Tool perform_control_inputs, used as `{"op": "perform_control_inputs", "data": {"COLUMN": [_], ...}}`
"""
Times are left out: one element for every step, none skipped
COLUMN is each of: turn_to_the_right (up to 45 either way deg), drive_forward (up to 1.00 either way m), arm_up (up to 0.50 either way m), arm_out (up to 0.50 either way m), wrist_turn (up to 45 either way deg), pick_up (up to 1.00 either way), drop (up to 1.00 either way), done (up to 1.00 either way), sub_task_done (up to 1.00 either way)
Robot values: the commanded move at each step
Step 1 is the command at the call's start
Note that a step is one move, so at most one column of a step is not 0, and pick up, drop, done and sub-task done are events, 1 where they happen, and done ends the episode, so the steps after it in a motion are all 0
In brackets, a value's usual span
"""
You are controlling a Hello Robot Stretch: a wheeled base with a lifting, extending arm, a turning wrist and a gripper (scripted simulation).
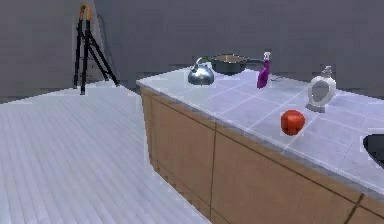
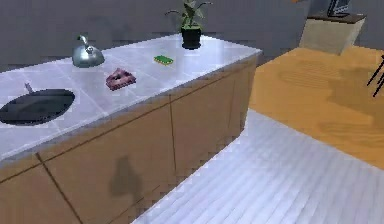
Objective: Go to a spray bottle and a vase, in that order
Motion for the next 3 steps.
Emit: {"op": "perform_control_inputs", "data": {"turn_to_the_right": [6.0,0.0,15.0], "drive_forward": [0.00,0.20,0.00], "arm_up": [0.00,0.00,0.00], "arm_out": [0.00,0.00,0.00], "wrist_turn": [0.0,0.0,0.0], "pick_up": [0.00,0.00,0.00], "drop": [0.00,0.00,0.00], "done": [0.00,0.00,0.00], "sub_task_done": [0.00,0.00,0.00]}}
